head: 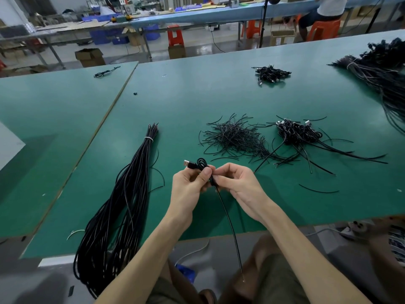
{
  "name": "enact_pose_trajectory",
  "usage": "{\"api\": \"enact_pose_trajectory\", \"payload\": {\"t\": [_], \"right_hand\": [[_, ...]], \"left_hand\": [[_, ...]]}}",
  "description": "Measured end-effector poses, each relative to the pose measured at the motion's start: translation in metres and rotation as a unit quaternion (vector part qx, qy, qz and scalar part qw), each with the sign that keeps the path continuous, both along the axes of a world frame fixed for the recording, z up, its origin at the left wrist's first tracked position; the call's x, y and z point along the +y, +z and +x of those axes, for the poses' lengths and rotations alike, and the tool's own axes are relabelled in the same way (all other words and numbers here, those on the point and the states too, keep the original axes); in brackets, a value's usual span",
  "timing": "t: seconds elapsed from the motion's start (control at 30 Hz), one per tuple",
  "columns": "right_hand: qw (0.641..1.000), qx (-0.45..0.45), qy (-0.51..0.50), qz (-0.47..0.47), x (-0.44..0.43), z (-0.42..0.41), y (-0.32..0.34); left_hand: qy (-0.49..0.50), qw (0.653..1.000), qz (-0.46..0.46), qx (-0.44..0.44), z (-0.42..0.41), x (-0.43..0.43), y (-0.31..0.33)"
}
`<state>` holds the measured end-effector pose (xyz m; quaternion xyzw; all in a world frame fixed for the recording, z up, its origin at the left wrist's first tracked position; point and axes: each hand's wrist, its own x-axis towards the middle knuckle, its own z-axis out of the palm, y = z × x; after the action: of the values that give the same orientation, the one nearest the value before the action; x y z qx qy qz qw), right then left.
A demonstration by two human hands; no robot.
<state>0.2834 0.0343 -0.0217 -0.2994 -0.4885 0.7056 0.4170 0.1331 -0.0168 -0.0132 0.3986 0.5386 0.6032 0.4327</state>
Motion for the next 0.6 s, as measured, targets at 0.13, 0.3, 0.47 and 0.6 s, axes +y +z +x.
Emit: {"api": "enact_pose_trajectory", "payload": {"t": [0.13, 0.3, 0.47, 0.6], "right_hand": [[1.000, -0.007, -0.001, 0.001, -0.001, -0.001, 0.002], [1.000, 0.015, 0.024, 0.004, -0.001, -0.003, 0.003], [0.999, -0.023, 0.030, 0.022, -0.002, -0.004, 0.003], [0.999, -0.016, 0.037, 0.029, 0.000, -0.002, -0.001]], "left_hand": [[0.017, 1.000, -0.003, -0.006, 0.001, 0.001, 0.000], [0.017, 1.000, -0.003, -0.001, -0.003, 0.005, 0.007], [0.021, 0.999, -0.038, -0.017, -0.009, 0.007, 0.003], [-0.029, 0.995, -0.054, -0.085, -0.015, 0.008, 0.005]]}}
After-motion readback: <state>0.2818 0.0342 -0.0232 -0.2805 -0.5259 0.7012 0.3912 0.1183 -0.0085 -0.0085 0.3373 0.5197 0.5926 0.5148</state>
